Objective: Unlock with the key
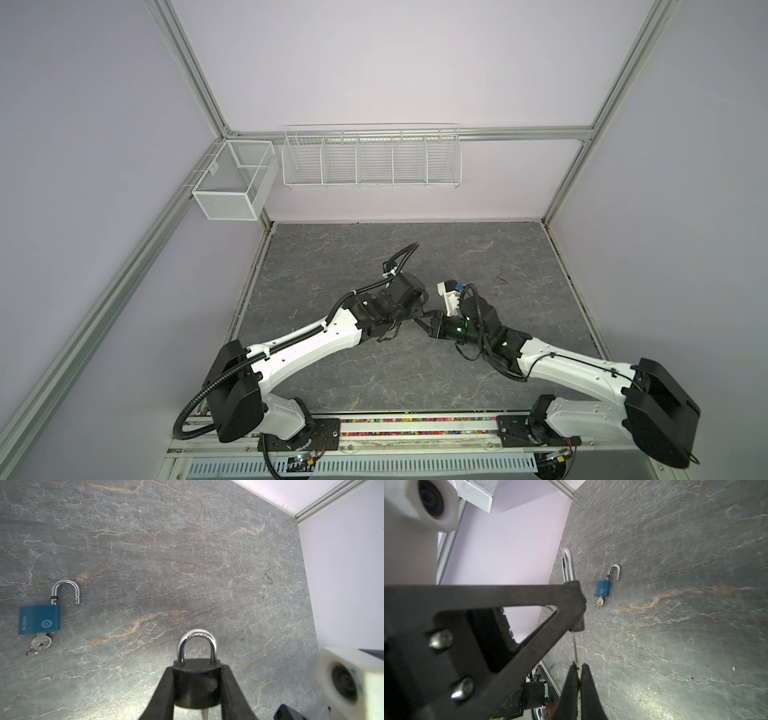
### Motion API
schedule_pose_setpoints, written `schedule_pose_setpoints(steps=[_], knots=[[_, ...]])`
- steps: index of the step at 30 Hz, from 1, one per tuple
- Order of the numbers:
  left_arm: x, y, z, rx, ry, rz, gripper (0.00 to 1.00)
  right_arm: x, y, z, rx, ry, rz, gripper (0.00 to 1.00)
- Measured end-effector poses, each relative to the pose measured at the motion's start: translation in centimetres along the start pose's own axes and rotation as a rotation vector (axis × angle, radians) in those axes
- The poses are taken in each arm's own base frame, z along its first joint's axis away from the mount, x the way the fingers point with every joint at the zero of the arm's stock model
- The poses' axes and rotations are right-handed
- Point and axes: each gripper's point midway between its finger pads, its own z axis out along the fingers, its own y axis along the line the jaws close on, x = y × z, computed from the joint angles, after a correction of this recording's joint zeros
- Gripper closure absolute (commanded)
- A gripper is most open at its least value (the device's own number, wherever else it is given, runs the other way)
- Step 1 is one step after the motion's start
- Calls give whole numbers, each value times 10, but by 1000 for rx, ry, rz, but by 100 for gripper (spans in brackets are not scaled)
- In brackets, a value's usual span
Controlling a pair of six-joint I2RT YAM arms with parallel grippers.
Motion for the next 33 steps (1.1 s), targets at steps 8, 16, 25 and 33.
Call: schedule_pose_setpoints(steps=[8,16,25,33], knots=[[2,-1,0,8,10,-1,100,0,0,1,-2,3,0,94],[2,-2,1,16,12,-5,100,-2,-2,0,-2,6,7,94],[0,0,1,14,14,-9,100,-2,1,6,-17,38,11,94],[1,2,1,10,17,10,100,-1,5,7,-43,70,18,94]])
